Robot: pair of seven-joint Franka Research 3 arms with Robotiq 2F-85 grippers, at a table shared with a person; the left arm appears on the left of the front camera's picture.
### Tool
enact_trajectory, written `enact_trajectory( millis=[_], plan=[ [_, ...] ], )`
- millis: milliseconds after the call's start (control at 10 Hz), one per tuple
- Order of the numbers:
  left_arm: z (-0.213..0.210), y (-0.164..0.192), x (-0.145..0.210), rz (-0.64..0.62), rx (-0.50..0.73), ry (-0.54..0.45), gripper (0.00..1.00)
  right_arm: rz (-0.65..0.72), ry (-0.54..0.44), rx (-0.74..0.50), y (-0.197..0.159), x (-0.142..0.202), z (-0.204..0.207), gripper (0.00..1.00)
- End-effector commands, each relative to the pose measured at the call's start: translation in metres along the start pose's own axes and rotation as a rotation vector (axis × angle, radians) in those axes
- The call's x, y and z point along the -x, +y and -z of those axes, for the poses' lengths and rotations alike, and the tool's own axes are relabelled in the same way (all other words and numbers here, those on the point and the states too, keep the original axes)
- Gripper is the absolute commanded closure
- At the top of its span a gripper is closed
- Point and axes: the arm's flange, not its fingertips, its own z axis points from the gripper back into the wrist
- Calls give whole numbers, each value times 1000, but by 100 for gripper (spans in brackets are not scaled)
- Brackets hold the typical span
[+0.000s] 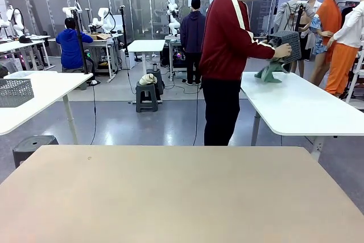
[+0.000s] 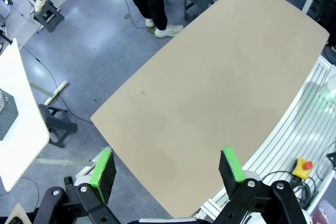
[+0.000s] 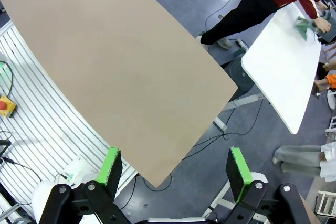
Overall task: Fold the towels and place them in the basket.
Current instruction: When a person lays out a Towel with hook on the table, fold it in half twice.
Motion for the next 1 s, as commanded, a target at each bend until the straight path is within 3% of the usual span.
enact_trajectory(
  millis=[0, 900],
  plan=[
    [0, 0, 0, 0, 1, 1, 0, 2, 0, 2, 0, 0, 0, 0],
    [0, 0, 0, 0, 1, 1, 0, 2, 0, 2, 0, 0, 0, 0]
  ],
)
